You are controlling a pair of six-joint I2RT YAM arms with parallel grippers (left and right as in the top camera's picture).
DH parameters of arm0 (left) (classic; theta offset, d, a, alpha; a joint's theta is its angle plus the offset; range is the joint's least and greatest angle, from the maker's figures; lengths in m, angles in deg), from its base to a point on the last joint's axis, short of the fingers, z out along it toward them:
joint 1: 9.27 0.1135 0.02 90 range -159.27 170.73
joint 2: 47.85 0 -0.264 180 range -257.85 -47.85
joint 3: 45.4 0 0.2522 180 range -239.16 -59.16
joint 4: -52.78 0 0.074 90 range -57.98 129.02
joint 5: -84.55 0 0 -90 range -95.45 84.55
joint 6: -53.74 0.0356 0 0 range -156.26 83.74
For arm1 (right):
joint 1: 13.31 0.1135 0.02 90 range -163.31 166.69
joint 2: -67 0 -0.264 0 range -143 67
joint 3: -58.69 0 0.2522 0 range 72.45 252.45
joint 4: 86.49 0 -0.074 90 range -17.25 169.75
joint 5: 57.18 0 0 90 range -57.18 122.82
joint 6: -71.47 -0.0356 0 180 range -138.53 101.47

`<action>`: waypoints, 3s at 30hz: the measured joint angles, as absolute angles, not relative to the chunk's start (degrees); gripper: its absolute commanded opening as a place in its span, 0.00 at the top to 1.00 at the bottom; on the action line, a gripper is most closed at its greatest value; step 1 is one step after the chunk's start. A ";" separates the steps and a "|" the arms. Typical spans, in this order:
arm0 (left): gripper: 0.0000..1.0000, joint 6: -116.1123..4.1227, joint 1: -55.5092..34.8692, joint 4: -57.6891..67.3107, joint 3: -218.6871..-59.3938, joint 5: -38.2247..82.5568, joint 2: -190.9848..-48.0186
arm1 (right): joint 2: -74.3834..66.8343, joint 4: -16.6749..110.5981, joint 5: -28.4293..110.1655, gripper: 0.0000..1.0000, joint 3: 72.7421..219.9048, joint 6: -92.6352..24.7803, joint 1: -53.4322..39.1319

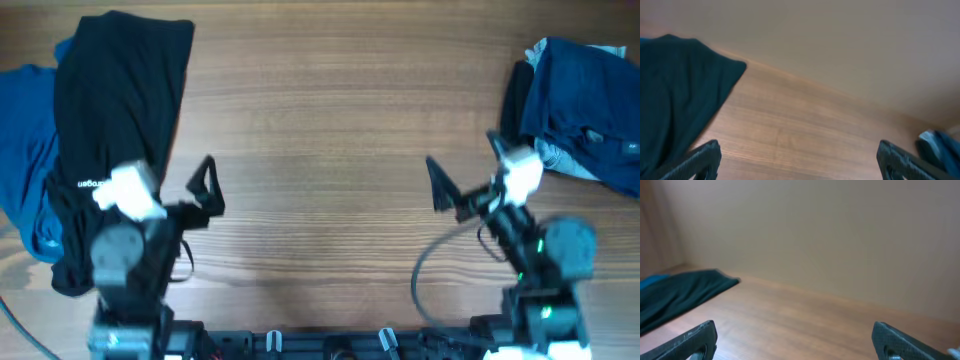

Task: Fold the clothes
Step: 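Reach the left gripper into the left clothing pile and grasp the teal shirt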

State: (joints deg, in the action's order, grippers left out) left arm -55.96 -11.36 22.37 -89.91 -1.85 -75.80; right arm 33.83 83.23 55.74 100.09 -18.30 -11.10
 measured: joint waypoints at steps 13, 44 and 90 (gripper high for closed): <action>0.00 -51.57 -11.03 -12.07 -130.67 -6.01 -115.93 | -8.75 53.62 67.39 0.00 137.55 -18.47 -11.10; 0.12 -62.13 22.89 -22.04 -131.57 -7.34 -136.47 | -20.83 54.97 76.66 0.01 137.77 -21.77 -7.36; 0.43 -64.14 34.59 19.49 -132.05 -12.50 -163.90 | -21.21 50.51 71.30 0.01 137.77 -13.45 -5.11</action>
